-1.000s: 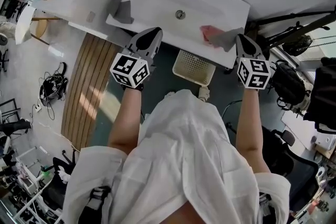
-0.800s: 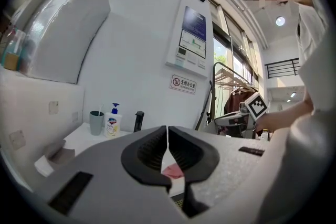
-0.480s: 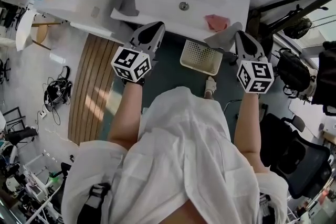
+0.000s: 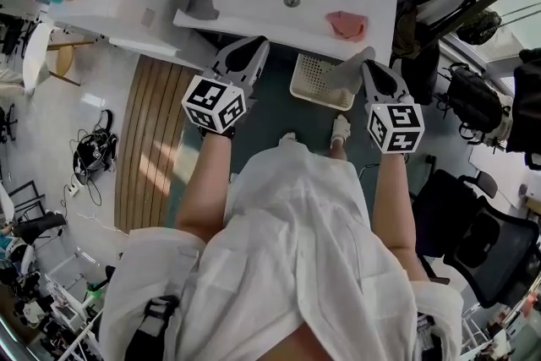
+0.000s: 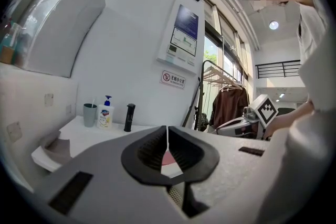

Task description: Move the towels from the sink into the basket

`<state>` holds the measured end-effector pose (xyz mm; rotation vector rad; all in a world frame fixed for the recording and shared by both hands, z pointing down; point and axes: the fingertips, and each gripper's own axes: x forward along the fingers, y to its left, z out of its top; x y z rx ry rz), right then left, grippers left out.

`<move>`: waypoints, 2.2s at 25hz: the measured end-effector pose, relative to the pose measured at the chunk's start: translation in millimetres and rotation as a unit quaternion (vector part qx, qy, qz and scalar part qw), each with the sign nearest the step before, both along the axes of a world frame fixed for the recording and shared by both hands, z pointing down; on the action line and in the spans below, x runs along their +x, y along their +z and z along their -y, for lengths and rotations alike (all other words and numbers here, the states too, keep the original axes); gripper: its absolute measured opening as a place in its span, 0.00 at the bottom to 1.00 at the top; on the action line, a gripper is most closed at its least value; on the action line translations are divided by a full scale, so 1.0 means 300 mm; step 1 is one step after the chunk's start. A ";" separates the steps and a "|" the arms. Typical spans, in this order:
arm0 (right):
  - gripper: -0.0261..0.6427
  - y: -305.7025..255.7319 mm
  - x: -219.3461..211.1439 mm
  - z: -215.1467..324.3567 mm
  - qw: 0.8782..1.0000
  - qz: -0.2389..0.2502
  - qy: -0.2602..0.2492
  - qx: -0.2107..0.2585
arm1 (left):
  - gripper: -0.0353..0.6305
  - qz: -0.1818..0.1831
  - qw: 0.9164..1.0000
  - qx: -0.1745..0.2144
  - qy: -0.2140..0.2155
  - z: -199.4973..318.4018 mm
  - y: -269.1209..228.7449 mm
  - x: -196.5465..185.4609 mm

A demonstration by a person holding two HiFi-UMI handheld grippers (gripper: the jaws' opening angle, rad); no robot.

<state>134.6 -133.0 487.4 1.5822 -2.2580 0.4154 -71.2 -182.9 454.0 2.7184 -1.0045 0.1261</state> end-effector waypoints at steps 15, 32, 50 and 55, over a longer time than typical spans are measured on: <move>0.09 0.239 -0.039 0.020 0.997 0.016 0.006 -0.079 | 0.08 0.008 1.000 -0.010 -0.015 -0.015 0.033 -0.047; 0.10 0.180 0.009 0.061 0.998 0.026 0.013 -0.061 | 0.08 0.005 1.000 -0.006 -0.020 0.007 0.017 -0.043; 0.19 0.298 0.145 0.228 0.996 -0.010 0.002 -0.094 | 0.08 0.011 0.999 -0.023 -0.035 0.099 0.059 0.044; 0.19 0.374 0.190 0.307 0.993 -0.024 0.001 -0.118 | 0.08 0.015 0.998 -0.037 -0.045 0.138 0.094 0.070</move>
